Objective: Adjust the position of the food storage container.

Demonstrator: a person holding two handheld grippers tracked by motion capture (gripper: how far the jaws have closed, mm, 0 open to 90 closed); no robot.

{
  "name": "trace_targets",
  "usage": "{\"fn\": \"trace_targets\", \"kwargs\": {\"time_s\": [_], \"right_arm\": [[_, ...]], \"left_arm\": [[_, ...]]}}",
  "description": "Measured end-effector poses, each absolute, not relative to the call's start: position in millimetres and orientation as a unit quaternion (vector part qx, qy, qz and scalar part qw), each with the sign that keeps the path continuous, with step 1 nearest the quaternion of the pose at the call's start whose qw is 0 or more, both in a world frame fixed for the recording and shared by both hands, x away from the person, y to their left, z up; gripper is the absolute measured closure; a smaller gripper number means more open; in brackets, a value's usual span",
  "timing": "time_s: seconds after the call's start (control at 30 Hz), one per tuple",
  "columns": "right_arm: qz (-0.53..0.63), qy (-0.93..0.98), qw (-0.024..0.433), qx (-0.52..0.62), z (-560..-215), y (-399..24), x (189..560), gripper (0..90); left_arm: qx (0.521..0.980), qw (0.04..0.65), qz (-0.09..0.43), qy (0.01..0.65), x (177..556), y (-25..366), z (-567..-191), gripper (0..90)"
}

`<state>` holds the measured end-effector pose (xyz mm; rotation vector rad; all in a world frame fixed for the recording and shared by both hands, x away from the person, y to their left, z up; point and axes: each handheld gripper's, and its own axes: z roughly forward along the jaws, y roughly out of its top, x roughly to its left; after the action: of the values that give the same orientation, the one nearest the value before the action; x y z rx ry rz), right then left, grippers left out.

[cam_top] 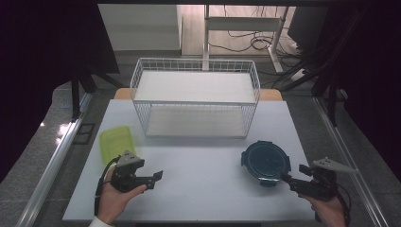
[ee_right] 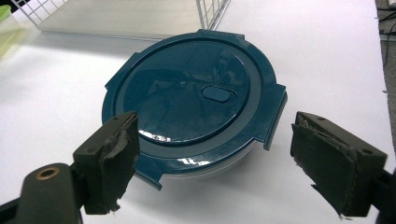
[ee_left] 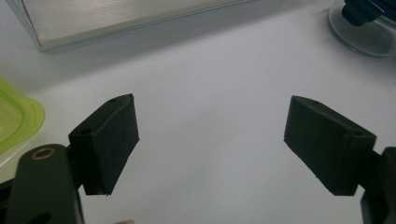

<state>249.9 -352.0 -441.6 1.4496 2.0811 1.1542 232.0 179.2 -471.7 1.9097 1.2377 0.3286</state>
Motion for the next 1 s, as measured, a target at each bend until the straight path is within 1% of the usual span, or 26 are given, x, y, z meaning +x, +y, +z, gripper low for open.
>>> {"fn": "trace_targets", "kwargs": {"time_s": [0.23,0.47,1.0], "right_arm": [[0.407,0.738,0.173,0.509,-441.2,-351.3,249.5,16.5],[0.406,0.742,0.168,0.507,-441.6,-351.8,250.0,16.7],[0.402,0.750,0.161,0.501,-442.0,-350.5,254.1,17.5]], "left_arm": [[0.754,0.409,0.131,0.497,231.3,181.4,-471.2,17.5],[0.762,0.401,0.130,0.492,229.5,177.4,-470.8,17.6],[0.762,0.393,0.135,0.497,230.1,177.6,-471.8,17.6]]}}
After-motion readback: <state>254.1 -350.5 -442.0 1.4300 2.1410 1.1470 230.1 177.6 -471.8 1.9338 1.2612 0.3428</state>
